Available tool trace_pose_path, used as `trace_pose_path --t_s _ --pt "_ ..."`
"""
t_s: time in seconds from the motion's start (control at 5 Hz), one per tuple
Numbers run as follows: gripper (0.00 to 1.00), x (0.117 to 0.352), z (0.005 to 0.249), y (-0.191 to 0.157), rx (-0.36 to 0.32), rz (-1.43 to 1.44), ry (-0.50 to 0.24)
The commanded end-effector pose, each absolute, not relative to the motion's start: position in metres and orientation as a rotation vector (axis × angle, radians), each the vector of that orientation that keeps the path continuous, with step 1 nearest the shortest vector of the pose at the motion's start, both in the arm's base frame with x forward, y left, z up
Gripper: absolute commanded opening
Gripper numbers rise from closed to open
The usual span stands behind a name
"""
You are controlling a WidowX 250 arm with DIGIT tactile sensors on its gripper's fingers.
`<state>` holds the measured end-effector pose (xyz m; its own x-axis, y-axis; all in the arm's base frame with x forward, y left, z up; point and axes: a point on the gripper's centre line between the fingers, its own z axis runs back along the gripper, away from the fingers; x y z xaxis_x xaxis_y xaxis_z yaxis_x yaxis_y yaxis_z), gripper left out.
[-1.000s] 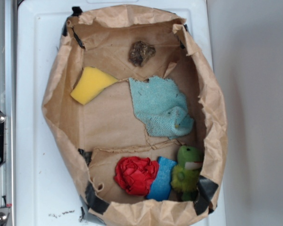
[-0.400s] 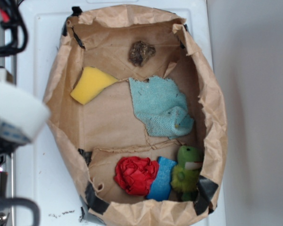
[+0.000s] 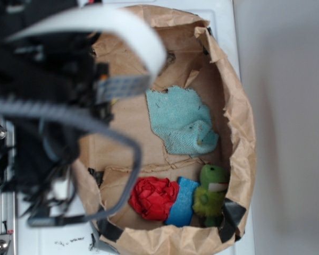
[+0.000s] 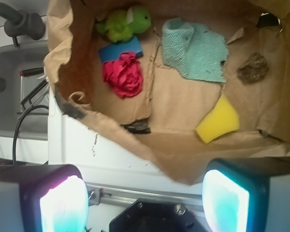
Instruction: Grab the green sponge.
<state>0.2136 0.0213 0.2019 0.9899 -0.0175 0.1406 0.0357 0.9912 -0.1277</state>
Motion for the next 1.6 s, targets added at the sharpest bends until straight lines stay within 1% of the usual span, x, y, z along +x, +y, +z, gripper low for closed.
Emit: trace_pose_path --t_s 0.0,0.2,0.4,0.6,0.8,1.0,1.4 --pt "1.0 0.239 0.19 0.055 -0.029 0.059 -0.18" --pt "1.0 0.246 0.179 0.058 0.01 0.071 -0.218" --pt "1.0 0.25 0.169 0.057 0.024 0.065 -0.241" --pt "1.0 0.254 0.16 0.059 0.062 0.075 -0.237" --pt "1.0 0.253 0.155 0.059 0.067 0.077 -0.233" --pt "1.0 0.253 0.146 0.058 0.078 0.085 -0.244" --pt "1.0 0.253 0.146 0.058 0.078 0.085 -0.244"
